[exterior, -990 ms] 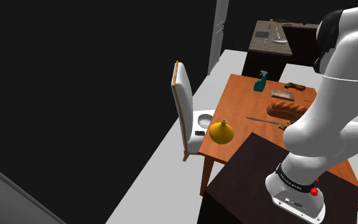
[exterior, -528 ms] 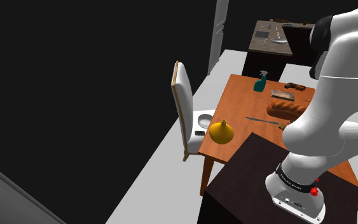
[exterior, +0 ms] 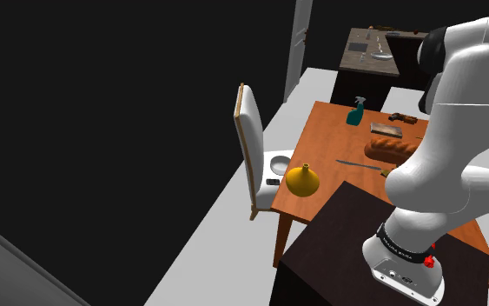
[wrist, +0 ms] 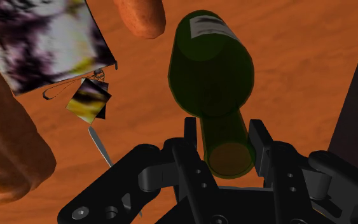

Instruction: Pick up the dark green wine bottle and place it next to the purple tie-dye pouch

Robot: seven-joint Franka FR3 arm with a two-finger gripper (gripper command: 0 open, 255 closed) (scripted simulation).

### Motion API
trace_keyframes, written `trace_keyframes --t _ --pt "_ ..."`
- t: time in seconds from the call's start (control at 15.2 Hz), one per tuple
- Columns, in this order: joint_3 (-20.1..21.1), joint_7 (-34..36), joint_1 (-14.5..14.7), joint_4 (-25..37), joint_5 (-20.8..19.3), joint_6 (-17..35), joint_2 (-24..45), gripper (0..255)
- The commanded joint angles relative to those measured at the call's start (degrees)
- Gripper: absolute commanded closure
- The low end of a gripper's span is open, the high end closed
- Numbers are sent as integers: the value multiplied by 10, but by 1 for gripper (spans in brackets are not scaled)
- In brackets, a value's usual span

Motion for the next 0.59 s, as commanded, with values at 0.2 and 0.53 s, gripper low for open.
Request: trace_keyframes --t 0.2,0.53 --pt "0 0 0 0 0 0 0 255" --pt "0 0 0 0 0 0 0 0"
